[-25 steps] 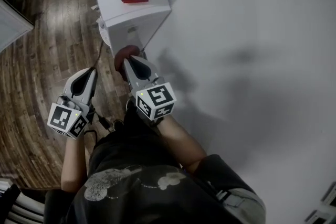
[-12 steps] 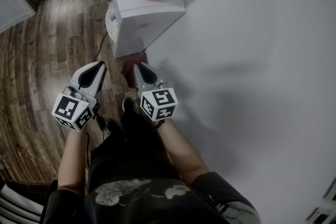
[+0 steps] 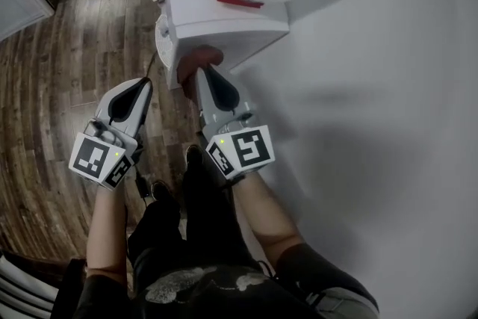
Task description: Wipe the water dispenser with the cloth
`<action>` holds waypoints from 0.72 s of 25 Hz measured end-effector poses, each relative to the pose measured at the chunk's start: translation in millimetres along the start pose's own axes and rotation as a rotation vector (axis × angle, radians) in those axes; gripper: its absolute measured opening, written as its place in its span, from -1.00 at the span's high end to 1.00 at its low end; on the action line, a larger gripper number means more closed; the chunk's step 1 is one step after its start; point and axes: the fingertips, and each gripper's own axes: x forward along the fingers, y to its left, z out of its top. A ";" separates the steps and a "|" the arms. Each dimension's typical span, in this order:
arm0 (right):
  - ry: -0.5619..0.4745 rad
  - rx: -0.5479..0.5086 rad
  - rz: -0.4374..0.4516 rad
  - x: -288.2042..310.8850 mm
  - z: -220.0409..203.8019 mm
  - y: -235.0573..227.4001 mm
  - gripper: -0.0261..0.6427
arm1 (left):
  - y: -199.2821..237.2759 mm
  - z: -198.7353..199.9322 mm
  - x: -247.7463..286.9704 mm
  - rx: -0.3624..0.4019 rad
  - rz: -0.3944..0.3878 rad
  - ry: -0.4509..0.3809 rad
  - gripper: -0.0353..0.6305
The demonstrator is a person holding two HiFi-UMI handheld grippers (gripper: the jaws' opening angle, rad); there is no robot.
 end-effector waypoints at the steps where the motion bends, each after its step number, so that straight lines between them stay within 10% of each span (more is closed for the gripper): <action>1: -0.025 -0.016 0.018 7.8 2.4 -0.1 0.89 | 4.1 -5.2 6.2 0.010 0.001 -0.007 0.84; 10: -0.104 -0.106 0.081 48.5 -51.1 -12.1 0.89 | 43.5 -76.2 31.6 0.061 0.031 -0.021 0.84; 18: -0.001 -0.117 0.102 60.3 -195.5 -34.5 0.89 | 83.5 -196.1 39.5 0.041 0.052 0.020 0.84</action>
